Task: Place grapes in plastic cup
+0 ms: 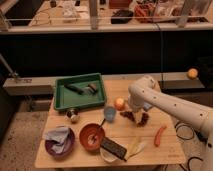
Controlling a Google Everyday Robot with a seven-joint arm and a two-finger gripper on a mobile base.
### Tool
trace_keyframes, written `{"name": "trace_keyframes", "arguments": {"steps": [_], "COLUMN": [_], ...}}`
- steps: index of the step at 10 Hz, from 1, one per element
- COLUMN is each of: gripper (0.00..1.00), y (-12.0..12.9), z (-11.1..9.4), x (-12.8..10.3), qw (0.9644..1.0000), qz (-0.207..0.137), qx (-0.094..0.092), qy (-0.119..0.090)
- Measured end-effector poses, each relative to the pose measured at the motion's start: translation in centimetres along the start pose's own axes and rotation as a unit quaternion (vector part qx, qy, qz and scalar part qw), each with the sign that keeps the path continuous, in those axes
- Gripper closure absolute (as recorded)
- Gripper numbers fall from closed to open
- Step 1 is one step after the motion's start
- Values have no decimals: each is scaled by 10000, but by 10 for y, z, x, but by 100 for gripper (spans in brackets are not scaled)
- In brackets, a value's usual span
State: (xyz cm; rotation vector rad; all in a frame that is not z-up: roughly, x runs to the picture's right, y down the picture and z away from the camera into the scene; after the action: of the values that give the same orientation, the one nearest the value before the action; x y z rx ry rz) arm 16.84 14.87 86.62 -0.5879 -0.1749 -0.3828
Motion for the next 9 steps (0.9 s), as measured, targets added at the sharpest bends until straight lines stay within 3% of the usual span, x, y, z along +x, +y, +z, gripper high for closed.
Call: {"name": "trace_keyframes", "arguments": {"steps": [7, 9], "gripper": [20, 26], "y": [-2, -3], "z": [12, 13], "x": [7, 7], "qw": [9999, 9999], "qz": [94, 95], "qx": [-59, -52], "qy": [-75, -71]}}
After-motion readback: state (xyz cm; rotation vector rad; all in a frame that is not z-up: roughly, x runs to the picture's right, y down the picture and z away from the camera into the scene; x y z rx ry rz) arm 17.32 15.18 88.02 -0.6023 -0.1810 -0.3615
